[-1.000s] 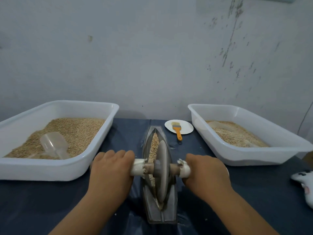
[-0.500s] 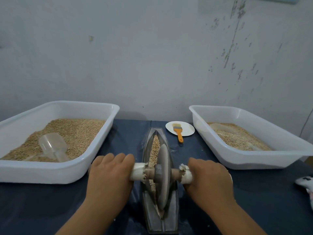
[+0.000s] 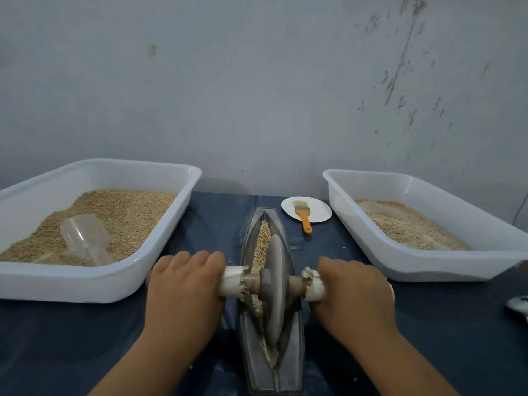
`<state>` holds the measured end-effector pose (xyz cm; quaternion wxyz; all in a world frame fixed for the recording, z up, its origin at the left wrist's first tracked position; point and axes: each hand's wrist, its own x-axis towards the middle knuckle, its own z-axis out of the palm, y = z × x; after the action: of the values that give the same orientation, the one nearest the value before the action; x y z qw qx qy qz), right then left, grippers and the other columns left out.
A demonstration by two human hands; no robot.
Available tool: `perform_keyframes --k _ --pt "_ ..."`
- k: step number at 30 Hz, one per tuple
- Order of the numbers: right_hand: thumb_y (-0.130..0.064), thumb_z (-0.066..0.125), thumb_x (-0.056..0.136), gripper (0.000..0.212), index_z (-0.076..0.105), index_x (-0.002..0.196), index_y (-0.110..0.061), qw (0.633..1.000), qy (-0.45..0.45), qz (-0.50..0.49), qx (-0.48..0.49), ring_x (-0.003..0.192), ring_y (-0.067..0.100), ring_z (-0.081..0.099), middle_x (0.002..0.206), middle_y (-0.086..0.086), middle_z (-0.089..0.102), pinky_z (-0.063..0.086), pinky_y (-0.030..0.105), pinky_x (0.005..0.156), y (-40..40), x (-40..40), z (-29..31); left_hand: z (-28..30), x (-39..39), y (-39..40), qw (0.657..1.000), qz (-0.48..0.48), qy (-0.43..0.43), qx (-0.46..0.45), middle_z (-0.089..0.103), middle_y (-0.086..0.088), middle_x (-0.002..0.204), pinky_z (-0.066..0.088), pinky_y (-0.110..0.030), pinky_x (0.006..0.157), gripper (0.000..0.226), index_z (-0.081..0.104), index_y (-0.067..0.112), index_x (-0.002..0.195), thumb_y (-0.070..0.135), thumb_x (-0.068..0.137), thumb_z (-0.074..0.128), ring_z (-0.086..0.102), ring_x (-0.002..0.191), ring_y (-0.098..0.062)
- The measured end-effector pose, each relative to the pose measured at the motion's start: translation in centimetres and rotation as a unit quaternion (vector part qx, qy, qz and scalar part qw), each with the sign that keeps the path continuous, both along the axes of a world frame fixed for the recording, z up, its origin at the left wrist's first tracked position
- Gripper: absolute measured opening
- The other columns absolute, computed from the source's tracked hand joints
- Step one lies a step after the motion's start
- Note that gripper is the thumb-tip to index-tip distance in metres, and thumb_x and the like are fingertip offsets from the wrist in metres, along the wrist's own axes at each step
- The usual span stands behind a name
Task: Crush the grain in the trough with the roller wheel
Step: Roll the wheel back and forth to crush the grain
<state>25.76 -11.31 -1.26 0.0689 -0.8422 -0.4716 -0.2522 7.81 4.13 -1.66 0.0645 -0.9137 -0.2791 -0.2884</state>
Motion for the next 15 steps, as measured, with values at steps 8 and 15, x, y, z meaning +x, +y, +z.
perform_keyframes --k 8,15 --pt "-0.041 0.064 0.077 0.029 0.037 0.077 -0.03 0.999 -0.003 -0.013 -0.038 0.064 0.017 0.042 0.068 -0.008 0.043 0.027 0.032 0.062 1.4 -0.1 1.6 -0.4 0.6 1.0 0.996 0.05 0.037 -0.059 0.051 0.005 0.06 0.031 -0.032 0.057 0.023 0.048 0.021 0.068 0.022 0.068 0.071 0.046 0.057 -0.021" --pt "-0.032 0.081 0.048 0.045 0.039 0.063 -0.027 0.999 -0.029 0.029 0.025 0.047 0.018 0.036 0.052 -0.008 0.041 0.027 0.029 0.052 -0.2 -0.4 0.4 -1.0 -1.1 0.1 1.0 0.004 -0.014 -0.014 0.043 0.007 0.054 0.028 -0.03 0.052 0.031 0.044 0.022 0.063 0.022 0.056 0.074 0.04 0.049 -0.021"
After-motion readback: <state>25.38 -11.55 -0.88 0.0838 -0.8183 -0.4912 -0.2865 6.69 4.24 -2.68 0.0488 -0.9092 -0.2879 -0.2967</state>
